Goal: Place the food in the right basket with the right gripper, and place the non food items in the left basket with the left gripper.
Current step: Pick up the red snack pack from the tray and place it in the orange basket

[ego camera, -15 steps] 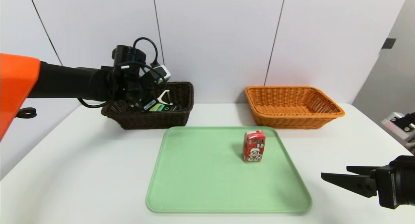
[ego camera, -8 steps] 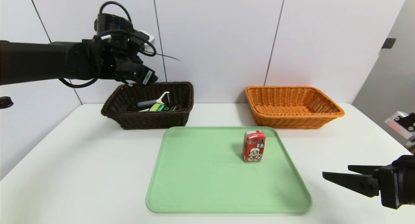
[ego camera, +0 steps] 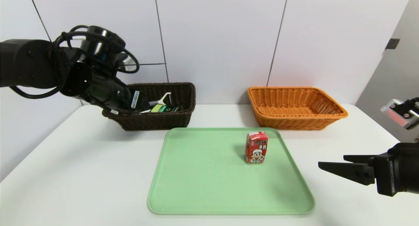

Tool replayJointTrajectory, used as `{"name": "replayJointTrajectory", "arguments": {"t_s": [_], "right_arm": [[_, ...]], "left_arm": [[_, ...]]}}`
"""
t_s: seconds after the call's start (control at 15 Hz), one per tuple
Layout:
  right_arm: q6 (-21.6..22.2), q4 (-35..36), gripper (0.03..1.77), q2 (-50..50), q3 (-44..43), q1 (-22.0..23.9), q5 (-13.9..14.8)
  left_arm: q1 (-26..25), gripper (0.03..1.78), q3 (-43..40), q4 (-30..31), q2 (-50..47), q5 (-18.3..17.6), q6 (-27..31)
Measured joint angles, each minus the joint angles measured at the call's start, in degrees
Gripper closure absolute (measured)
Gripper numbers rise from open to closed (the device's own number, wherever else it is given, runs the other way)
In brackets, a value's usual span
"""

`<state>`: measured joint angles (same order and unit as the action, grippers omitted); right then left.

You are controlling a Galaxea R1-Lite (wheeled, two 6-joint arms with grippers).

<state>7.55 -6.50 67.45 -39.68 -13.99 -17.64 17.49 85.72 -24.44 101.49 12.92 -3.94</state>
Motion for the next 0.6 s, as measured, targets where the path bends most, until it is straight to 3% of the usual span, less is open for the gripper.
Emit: {"name": "replayJointTrajectory", "arguments": {"t_s": [0.33, 0.6], "right_arm": [[0.30, -0.30, 0.10, 5.69, -6.02, -3.15, 1.74], [0.44, -0.30, 0.10, 10.08, -9.00, -6.67, 3.12]], "left_arm": [[6.14, 0.16, -17.46, -0.77, -9.18, 2.21, -6.14], [10.78, 0.14, -23.52, -4.66, -13.29, 2.27, -13.01]]}}
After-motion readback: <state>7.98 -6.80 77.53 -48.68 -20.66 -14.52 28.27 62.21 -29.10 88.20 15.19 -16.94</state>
